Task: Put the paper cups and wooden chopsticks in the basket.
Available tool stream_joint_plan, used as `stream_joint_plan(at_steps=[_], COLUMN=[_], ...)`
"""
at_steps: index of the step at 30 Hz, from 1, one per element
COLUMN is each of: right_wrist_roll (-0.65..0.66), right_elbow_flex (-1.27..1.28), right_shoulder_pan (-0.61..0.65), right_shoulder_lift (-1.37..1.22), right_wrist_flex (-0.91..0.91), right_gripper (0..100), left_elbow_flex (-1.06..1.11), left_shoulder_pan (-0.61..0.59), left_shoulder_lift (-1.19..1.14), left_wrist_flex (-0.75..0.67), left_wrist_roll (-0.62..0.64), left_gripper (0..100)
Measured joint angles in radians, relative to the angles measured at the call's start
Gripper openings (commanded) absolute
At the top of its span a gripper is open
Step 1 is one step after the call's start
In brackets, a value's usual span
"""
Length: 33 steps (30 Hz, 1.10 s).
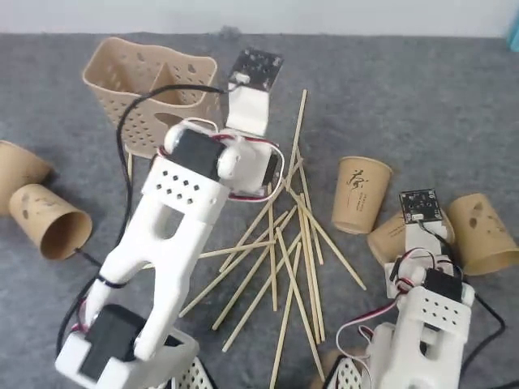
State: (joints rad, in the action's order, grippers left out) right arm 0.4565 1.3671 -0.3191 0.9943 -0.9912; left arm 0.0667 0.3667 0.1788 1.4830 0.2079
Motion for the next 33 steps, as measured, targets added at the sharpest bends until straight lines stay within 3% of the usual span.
stream_joint_plan(at_steps=[2, 4, 11, 15, 22, 33], right_wrist_roll=[0.0, 0.0, 0.0, 0.0, 0.0, 0.0], right_elbow_flex=[0.0, 0.0, 0.0, 0.0, 0.0, 0.0], right_shoulder_pan=[0.0, 0.0, 0.0, 0.0, 0.0, 0.0], right_shoulder_lift=[0.0, 0.0, 0.0, 0.0, 0.0, 0.0], right_wrist_flex=[0.0, 0.0, 0.0, 0.0, 0.0, 0.0], right_gripper=[1.5, 1.5, 1.5, 1.5, 1.5, 1.5], left_elbow_flex=[0.005, 0.006, -0.006, -0.129, -0.551, -1.366], left_shoulder_pan=[0.0, 0.0, 0.0, -0.002, -0.015, -0.052], left_shoulder_lift=[-0.02, -0.064, -0.29, -0.47, -0.878, -1.467], left_wrist_flex=[-0.008, -0.026, -0.198, -0.278, -0.253, 0.035], left_wrist_roll=[0.0, 0.0, -0.003, -0.003, -0.003, -0.003], left_gripper=[32, 34, 19, 15, 15, 13])
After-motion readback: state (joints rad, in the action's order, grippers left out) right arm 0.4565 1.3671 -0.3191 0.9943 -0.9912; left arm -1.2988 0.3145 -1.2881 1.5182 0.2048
